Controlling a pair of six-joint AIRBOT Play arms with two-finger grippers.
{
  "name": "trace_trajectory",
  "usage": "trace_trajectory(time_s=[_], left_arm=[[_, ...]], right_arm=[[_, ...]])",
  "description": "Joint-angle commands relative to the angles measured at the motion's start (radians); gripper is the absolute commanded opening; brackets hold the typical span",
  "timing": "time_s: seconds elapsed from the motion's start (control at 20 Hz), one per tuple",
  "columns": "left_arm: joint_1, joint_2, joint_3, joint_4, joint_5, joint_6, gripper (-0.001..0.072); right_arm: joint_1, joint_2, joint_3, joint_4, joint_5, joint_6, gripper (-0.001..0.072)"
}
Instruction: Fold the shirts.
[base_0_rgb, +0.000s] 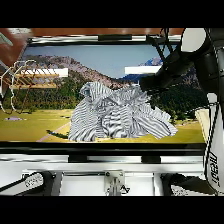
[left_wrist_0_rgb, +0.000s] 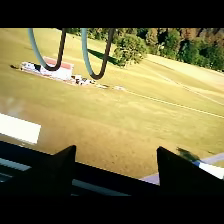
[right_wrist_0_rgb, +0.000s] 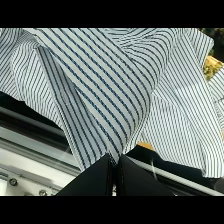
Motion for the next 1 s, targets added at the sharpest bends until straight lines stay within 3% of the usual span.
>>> trace_trajectory(time_s=[0.0, 0.35, 0.7, 0.8, 0.95], left_arm=[[0.053, -0.17, 0.002, -0.015, 0.098, 0.1, 0.0606], [0.062, -0.454, 0.151, -0.103, 0.139, 0.152, 0.06], [0.071, -0.547, 0.158, -0.105, 0.162, 0.19, 0.0594], [0.07, -0.566, 0.157, -0.138, 0.152, 0.205, 0.0493], [0.069, -0.572, 0.157, -0.162, 0.137, 0.228, 0.0408]], right_arm=[[0.0, 0.0, 0.001, -0.017, -0.015, 0.019, 0.0069], [0.0, 0.0, 0.001, -0.054, -0.021, 0.073, 0.0069], [0.0, 0.0, 0.001, -0.053, -0.021, 0.119, 0.0069], [0.0, 0.0, 0.001, -0.054, -0.021, 0.121, 0.0069], [0.0, 0.0, 0.001, -0.054, -0.021, 0.12, 0.0069]])
